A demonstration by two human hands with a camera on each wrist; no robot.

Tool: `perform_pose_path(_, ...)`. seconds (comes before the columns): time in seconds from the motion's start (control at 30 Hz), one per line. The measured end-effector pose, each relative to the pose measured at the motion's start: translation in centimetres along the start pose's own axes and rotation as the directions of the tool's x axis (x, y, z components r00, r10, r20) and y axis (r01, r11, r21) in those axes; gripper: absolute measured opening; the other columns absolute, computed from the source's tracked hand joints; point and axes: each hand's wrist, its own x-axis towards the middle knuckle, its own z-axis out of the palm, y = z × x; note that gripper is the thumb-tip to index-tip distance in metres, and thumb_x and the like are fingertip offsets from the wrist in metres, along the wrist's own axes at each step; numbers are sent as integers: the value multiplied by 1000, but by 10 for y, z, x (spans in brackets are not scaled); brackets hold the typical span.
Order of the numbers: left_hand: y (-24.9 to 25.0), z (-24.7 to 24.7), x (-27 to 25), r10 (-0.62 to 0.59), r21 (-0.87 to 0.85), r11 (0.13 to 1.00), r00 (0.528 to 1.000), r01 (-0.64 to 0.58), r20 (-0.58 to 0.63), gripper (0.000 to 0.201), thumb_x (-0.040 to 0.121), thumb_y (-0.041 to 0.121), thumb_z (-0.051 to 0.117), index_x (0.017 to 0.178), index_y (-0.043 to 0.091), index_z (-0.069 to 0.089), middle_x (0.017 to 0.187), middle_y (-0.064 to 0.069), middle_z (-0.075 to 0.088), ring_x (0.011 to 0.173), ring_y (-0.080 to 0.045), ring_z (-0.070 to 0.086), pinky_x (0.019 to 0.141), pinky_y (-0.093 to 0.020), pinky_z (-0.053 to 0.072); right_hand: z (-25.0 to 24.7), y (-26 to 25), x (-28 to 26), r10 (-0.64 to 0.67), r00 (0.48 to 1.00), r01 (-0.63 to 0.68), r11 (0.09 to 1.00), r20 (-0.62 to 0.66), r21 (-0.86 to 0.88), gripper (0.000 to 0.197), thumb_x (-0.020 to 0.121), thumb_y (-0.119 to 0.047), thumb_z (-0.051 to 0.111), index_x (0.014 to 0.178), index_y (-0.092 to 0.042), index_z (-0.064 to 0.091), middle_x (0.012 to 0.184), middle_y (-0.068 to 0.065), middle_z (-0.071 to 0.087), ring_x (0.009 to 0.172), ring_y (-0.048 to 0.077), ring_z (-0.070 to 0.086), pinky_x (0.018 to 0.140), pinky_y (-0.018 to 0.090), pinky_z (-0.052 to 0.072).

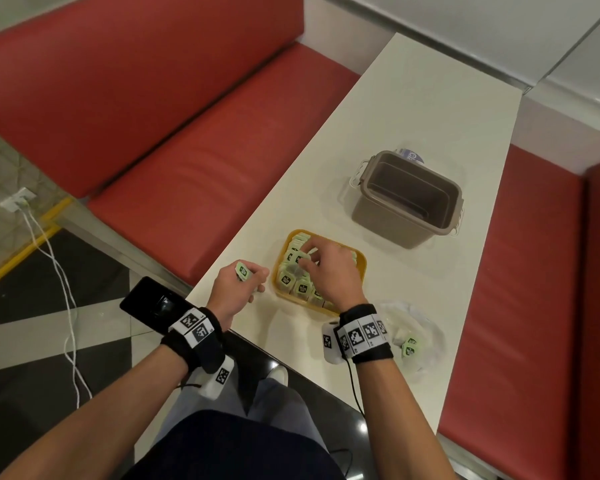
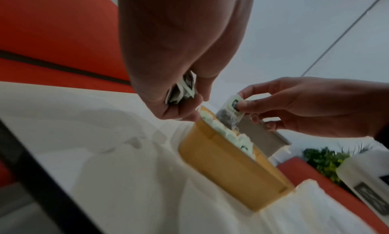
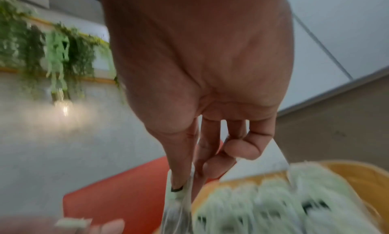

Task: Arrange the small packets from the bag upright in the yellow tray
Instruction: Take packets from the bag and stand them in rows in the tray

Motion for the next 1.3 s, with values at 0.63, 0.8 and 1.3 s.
perform_pose_path(0.63,-7,15,-4,-63,158,986,998,59,19,6,99,18,75,102,13,72,81,-10,80,77,-24,74,68,-37,52,43,14,-1,-150,989,141,937,-4,-320,25,89,-34,83,93,-29,59,94,-4,64,94,24,54,81,41,50)
perform_pose_path(0.8,-6,18,-7,-74,164,984,997,69,27,6,97,16,75,101,13,71,79,-12,80,75,-25,70,67,-37,52,63,19,7,-242,968,245,846,67,-474,31,88,-33,80,79,-34,51,98,-6,56,101,25,46,84,41,37)
perform_pose_path(1.3,-3,19,-10,-67,213,975,998,63,12,9,94,18,74,101,14,69,76,-9,79,71,-26,66,68,-39,53,66,18,12,-241,970,210,801,18,-561,50,70,-63,88,90,-24,63,105,2,55,102,30,46,84,45,39)
